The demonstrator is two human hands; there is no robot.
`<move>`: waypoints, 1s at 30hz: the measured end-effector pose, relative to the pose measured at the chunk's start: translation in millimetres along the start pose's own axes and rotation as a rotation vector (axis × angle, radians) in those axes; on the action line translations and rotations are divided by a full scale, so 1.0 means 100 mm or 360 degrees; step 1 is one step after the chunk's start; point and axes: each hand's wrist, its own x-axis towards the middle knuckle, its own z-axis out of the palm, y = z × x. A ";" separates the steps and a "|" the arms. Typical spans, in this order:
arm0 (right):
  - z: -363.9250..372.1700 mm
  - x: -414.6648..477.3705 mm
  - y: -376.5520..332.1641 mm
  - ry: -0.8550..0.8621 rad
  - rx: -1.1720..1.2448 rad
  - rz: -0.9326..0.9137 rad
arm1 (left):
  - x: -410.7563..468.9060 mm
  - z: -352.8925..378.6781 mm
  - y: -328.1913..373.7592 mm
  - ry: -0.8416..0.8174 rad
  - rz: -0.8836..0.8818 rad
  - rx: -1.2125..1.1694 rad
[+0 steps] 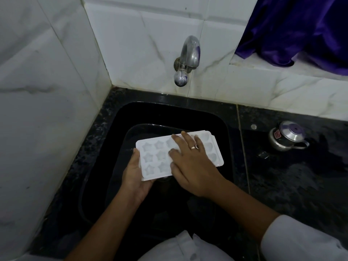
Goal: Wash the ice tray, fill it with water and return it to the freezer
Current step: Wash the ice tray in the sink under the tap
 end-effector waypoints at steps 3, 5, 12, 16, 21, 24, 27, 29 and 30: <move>-0.03 -0.06 0.16 0.0008 -0.0004 -0.0026 | 0.00 -0.04 0.03 0.0034 0.0026 -0.0025; -0.05 -0.01 0.14 0.0005 0.0058 0.0051 | 0.00 -0.02 0.01 0.0030 0.0014 -0.0005; 0.01 -0.07 0.15 0.0005 0.0006 -0.0011 | 0.02 -0.06 0.04 0.0043 0.0024 0.0002; 0.00 0.04 0.03 -0.0012 0.0044 0.0093 | 0.02 0.01 -0.03 0.0023 -0.0021 0.0026; 0.02 -0.07 0.16 0.0004 0.0005 -0.0009 | 0.04 -0.05 0.03 0.0056 -0.0004 -0.0010; -0.01 0.00 0.11 0.0002 0.0075 0.0091 | 0.02 0.01 -0.02 0.0038 -0.0031 0.0004; 0.06 0.00 0.02 -0.0007 0.0021 0.0046 | 0.03 0.01 -0.04 0.0035 -0.0024 -0.0001; 0.07 -0.06 0.12 -0.0006 -0.0001 -0.0010 | 0.04 -0.02 0.00 0.0065 -0.0001 -0.0028; 0.05 -0.07 0.17 0.0010 0.0008 -0.0010 | 0.04 -0.03 0.02 0.0059 0.0004 -0.0031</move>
